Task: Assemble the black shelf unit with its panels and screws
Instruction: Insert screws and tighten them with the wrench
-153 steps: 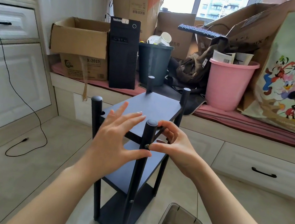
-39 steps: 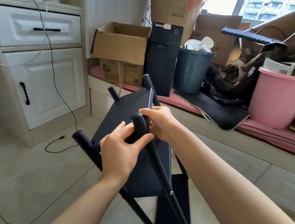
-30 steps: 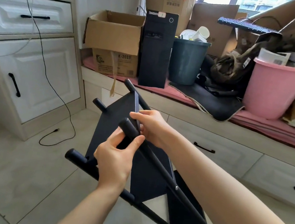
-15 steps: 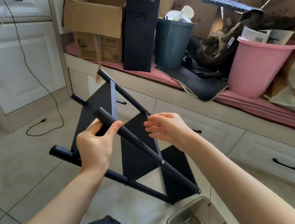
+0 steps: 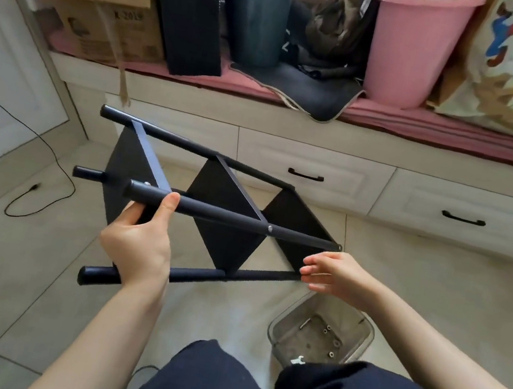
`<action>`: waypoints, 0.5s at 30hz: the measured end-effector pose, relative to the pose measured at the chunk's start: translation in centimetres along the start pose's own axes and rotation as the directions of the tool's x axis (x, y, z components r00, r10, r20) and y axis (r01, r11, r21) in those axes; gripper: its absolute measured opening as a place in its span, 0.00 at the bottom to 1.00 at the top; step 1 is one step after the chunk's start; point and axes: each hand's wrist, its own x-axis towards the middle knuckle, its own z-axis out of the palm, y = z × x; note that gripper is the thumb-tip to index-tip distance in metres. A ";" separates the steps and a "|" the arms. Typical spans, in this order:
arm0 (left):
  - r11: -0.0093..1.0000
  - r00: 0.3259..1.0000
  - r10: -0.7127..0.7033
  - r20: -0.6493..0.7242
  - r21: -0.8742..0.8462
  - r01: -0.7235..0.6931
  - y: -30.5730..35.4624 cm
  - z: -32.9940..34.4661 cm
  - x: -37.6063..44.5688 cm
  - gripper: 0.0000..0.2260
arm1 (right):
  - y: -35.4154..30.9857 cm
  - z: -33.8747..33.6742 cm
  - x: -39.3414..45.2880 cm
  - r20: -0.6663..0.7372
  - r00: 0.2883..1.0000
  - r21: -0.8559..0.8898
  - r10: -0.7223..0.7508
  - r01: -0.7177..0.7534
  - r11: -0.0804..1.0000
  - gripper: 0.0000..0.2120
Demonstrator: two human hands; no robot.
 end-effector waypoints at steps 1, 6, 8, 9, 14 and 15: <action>1.000 1.000 -0.017 0.001 0.011 0.017 -0.5 0.3 -0.4 0.05 | 0.9 -0.6 0.4 0.005 1.000 -0.005 0.012 -0.012 1.000 0.09; 0.992 0.991 -0.130 -0.039 -0.008 0.129 -3.2 1.6 -3.1 0.15 | 5.9 -2.6 3.1 -0.011 0.993 -0.067 0.117 -0.118 0.991 0.09; 0.988 0.987 -0.154 -0.042 -0.020 0.153 -3.8 2.0 -3.6 0.16 | 7.9 -3.0 4.2 -0.032 0.989 -0.149 0.146 -0.149 0.978 0.09; 0.987 0.986 -0.158 -0.048 -0.025 0.156 -4.0 2.1 -3.8 0.16 | 8.9 -3.3 4.7 -0.046 0.987 -0.201 0.152 -0.158 0.967 0.09; 0.992 0.989 -0.127 -0.069 -0.017 0.126 -4.4 1.9 -4.1 0.12 | 13.2 -3.7 7.5 -0.138 0.978 -0.615 0.156 -0.208 0.761 0.06; 0.991 0.989 -0.130 -0.074 -0.026 0.128 -4.4 1.9 -4.1 0.12 | 13.7 -3.7 8.1 -0.153 0.977 -0.688 0.146 -0.212 0.694 0.06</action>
